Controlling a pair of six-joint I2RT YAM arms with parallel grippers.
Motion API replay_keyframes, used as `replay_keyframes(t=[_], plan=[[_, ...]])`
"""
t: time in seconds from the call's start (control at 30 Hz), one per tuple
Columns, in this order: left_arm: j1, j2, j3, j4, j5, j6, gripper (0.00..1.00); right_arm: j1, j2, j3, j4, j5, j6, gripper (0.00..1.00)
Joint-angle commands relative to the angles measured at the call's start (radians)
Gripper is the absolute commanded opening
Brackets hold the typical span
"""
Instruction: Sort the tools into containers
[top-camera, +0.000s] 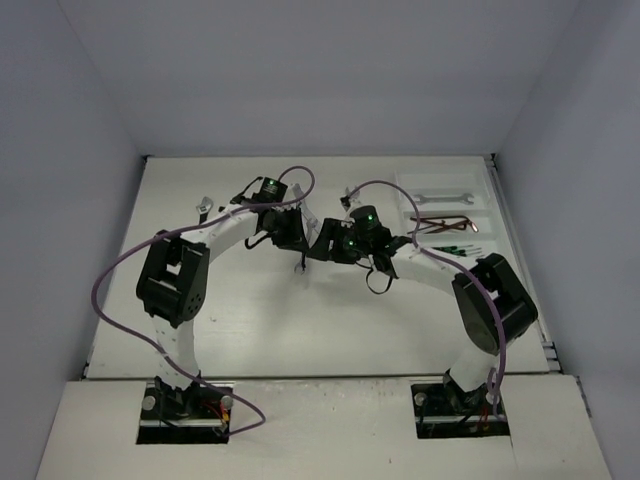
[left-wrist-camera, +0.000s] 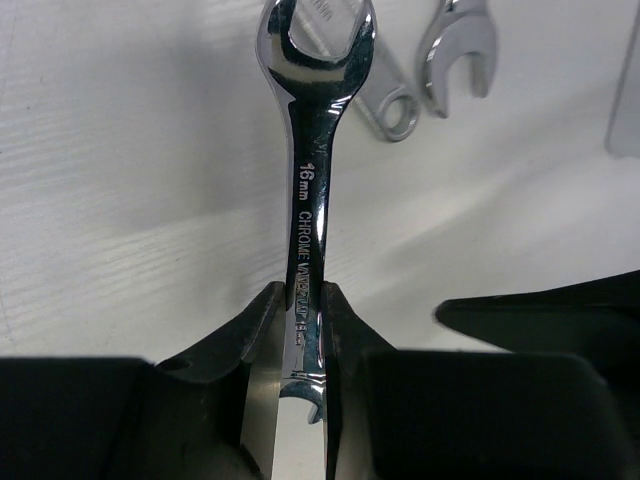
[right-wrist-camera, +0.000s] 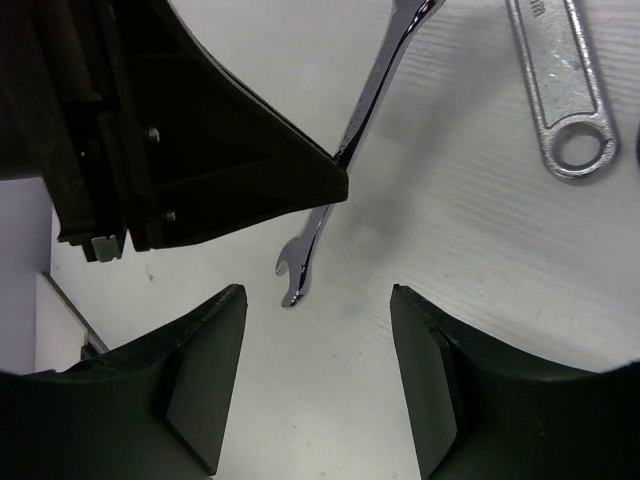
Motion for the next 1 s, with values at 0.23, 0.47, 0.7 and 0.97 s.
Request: replay_keyframes(t=[0.23, 0.47, 0.7, 0.97], plan=[[-0.042, -0.145, -0.037, 0.129, 0.037, -0.066, 0.0, 0.004, -0.102, 0.003, 0.128, 0.168, 0.063, 0.5], [-0.059, -0.163, -0.045, 0.134, 0.038, -0.053, 0.0, -0.012, -0.179, -0.029, 0.131, 0.255, 0.095, 0.47], [-0.08, -0.205, -0.038, 0.132, 0.041, -0.038, 0.0, -0.017, -0.111, 0.014, 0.139, 0.232, 0.1, 0.45], [-0.099, -0.245, -0.037, 0.129, 0.054, -0.029, 0.0, -0.02, -0.044, 0.054, 0.145, 0.231, 0.098, 0.45]])
